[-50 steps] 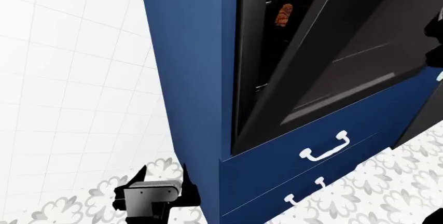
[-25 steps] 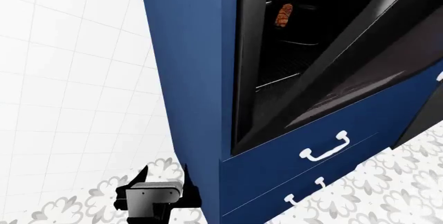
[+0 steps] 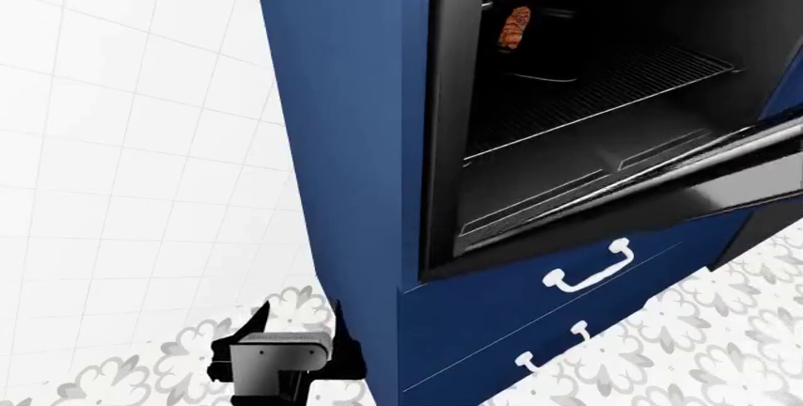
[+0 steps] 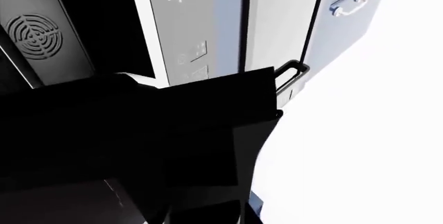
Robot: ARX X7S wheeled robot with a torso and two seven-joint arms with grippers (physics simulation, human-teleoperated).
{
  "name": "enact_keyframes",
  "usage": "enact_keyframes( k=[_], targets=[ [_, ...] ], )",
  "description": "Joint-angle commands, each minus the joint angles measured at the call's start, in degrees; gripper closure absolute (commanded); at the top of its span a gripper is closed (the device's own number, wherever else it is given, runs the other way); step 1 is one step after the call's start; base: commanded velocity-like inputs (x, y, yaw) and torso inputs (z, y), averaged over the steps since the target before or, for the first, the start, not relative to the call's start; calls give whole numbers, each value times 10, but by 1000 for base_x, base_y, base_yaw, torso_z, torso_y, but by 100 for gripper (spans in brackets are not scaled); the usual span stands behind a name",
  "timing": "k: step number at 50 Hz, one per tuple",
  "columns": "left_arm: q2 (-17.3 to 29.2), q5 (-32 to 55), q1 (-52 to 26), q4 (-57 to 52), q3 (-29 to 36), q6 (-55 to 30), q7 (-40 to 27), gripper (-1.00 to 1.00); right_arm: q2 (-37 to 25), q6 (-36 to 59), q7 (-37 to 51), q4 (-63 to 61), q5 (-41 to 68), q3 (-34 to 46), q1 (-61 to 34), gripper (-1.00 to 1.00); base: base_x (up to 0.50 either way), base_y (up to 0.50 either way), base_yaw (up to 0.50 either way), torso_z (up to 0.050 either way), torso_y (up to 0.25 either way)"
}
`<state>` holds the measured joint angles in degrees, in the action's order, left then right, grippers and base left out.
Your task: Open the oven door
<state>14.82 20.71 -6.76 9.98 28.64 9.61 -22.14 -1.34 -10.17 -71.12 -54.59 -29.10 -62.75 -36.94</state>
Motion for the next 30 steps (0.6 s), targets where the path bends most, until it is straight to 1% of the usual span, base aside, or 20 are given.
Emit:
enact_keyframes(
  k=[1, 10, 15, 25, 30],
  targets=[
    [1, 0, -2, 5, 3, 2, 1, -100, 13, -58, 88, -54, 139, -59, 124, 100, 3, 5, 5, 0, 0],
    [2, 0, -1, 7, 5, 2, 2, -100, 13, -76, 246, -54, 166, -66, 297, 100, -1, 6, 3, 0, 1],
    [3, 0, 0, 9, 6, 4, 2, -100, 13, -93, 358, -54, 171, -54, 409, 100, 1, 6, 4, 0, 0],
    [6, 0, 2, 12, 8, 6, 4, -100, 13, -129, 631, -54, 116, 32, 666, 100, 1, 5, 4, 0, 1],
    [7, 1, 3, 13, 10, 7, 5, -100, 13, -137, 755, -54, 74, 81, 771, 100, 2, 4, 5, 0, 0]
  ],
)
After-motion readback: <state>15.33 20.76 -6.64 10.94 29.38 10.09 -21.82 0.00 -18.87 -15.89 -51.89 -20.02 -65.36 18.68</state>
